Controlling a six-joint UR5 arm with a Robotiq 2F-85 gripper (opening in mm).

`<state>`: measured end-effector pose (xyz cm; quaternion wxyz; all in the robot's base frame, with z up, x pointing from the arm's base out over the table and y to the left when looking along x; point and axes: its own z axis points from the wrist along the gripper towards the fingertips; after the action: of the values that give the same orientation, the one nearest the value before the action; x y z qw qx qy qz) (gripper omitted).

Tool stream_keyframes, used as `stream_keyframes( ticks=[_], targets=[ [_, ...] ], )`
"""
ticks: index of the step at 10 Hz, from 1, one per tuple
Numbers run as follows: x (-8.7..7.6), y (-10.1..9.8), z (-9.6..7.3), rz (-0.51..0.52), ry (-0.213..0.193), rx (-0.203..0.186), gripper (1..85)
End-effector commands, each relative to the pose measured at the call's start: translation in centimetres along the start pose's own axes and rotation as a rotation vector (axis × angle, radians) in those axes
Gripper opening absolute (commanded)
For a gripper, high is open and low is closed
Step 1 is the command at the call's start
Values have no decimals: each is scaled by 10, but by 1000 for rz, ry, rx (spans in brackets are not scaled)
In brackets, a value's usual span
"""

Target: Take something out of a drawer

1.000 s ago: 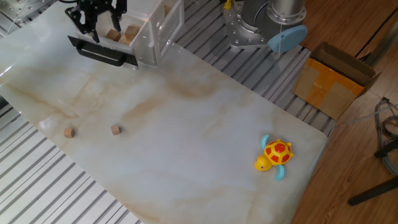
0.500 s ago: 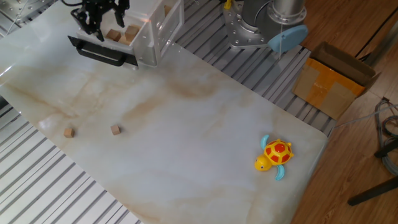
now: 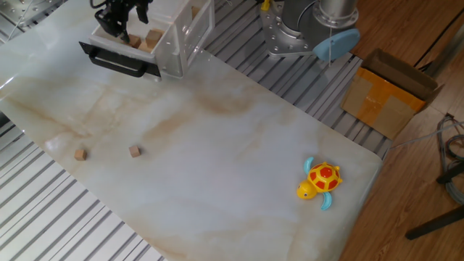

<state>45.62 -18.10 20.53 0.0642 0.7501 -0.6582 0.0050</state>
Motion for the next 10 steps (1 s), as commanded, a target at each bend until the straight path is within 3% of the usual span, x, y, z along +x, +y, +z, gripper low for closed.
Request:
stream_keyframes(
  ticks=[1, 3, 7, 10],
  targets=[
    [1, 7, -1, -104, 6, -20, 580],
    [-9, 22, 1, -119, -34, -48, 580],
    [-21, 23, 14, -122, -47, -27, 580],
    [-15, 14, 14, -132, -20, 6, 543]
  ],
)
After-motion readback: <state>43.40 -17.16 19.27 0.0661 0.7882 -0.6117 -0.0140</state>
